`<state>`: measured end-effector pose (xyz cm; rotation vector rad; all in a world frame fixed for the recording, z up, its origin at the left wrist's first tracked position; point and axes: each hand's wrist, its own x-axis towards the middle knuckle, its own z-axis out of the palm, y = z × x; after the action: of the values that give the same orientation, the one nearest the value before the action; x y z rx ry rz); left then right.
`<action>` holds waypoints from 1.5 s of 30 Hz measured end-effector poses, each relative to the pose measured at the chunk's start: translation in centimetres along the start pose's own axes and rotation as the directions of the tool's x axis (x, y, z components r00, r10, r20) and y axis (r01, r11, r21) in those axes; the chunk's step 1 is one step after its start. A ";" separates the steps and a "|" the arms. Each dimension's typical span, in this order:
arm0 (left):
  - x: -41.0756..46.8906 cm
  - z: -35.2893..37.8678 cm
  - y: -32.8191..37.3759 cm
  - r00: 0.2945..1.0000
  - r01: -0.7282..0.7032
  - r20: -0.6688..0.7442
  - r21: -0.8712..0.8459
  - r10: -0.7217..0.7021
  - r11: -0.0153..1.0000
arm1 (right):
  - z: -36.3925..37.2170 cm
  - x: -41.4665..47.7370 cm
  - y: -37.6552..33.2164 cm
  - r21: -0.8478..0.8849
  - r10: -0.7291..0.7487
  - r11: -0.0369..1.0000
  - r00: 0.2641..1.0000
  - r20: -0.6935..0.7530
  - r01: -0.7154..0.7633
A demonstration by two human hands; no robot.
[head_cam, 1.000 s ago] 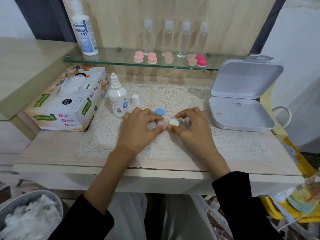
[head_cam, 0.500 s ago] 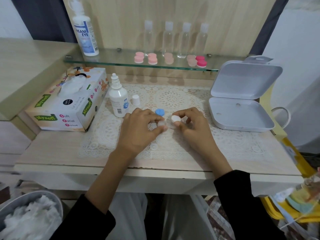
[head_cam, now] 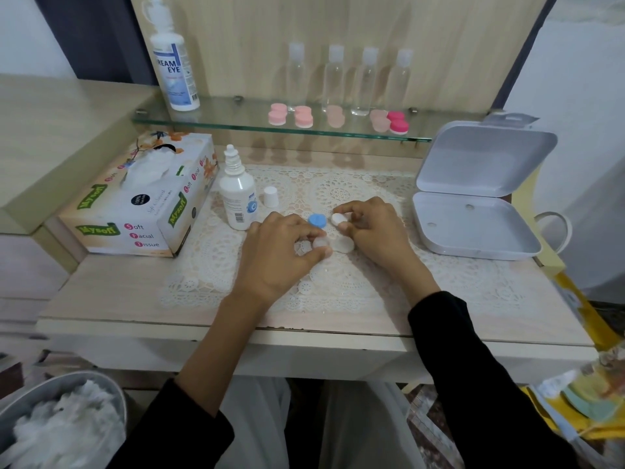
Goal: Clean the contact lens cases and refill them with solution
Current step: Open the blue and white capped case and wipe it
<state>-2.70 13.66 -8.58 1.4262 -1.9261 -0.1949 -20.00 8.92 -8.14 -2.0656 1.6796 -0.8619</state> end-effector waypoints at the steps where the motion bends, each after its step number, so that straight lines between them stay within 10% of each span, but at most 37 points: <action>1: 0.0 0.0 0.0 1.000 0.001 0.002 0.002 -0.001 1.000 | 0.1 0.0 0.1 -0.009 -0.002 1.000 1.000 0.002 0.002; 15: 0.0 0.0 0.0 1.000 0.004 0.015 0.037 -0.004 0.999 | -1.7 -3.9 -0.7 0.382 0.035 0.922 0.998 0.054 -0.053; 45: -0.4 0.3 0.0 0.977 0.045 0.194 0.210 -0.087 0.977 | -2.2 -5.2 -0.2 0.315 0.017 0.948 0.985 -0.172 0.039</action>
<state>-2.83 13.91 -8.97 1.6625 -2.1142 -0.1830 -21.90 14.22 -7.61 -1.8271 1.4933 -1.2564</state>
